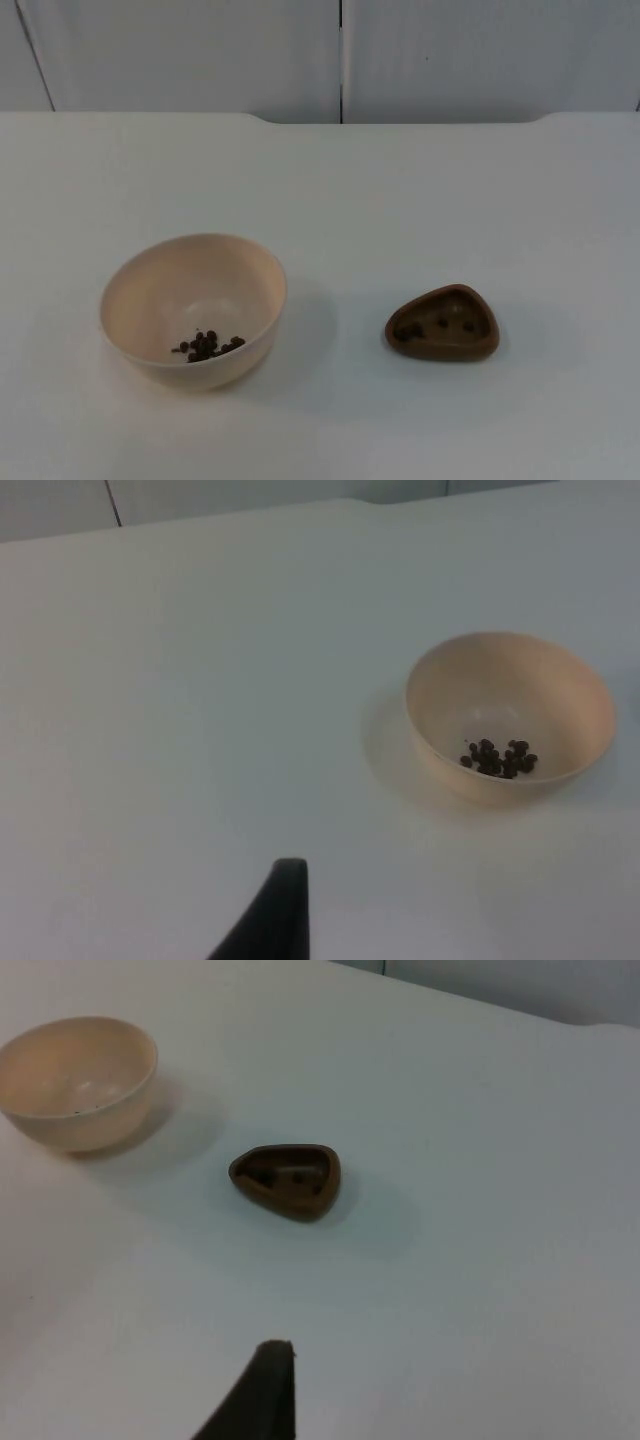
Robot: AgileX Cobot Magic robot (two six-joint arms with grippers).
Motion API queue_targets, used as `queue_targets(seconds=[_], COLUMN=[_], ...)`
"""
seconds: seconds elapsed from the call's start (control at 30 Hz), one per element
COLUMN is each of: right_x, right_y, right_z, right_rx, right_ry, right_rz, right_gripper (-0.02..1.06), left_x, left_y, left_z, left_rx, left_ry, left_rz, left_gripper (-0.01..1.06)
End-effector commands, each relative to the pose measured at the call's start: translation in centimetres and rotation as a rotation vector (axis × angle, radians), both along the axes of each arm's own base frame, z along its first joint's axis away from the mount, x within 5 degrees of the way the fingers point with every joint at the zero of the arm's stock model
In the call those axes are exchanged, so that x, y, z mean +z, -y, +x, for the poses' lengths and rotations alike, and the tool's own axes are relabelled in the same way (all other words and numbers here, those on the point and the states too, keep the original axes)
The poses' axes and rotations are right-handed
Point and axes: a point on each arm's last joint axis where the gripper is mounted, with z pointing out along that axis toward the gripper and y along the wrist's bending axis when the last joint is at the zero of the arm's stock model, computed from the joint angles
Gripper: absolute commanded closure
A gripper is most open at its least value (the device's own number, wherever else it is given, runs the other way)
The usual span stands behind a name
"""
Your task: Pick up the bowl with the left hand and pour the coffee beans from the cup into the bowl with the right hand.
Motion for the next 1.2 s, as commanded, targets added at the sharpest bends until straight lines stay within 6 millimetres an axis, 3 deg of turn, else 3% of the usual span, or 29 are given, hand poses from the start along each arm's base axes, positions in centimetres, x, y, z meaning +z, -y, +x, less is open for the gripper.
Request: queue_targets(seconds=[0.0,0.87,1.17], right_x=[0.0,0.0,0.0], right_y=[0.04,0.04,-0.02], right_z=[-0.03,-0.03,-0.15], right_rx=[-0.006,-0.008,-0.145], right_ry=[0.006,0.006,0.006], right_rz=[0.005,0.005,0.005], right_gripper=[-0.01,-0.01,-0.01], left_x=[-0.11,-0.11,-0.11], left_y=[0.08,0.08,0.08], left_z=[0.0,0.0,0.0], left_rx=[-0.007,-0.007,-0.007], left_ry=[0.003,0.003,0.003], left_rz=[-0.007,-0.007,-0.007], left_gripper=[0.0,0.0,0.0])
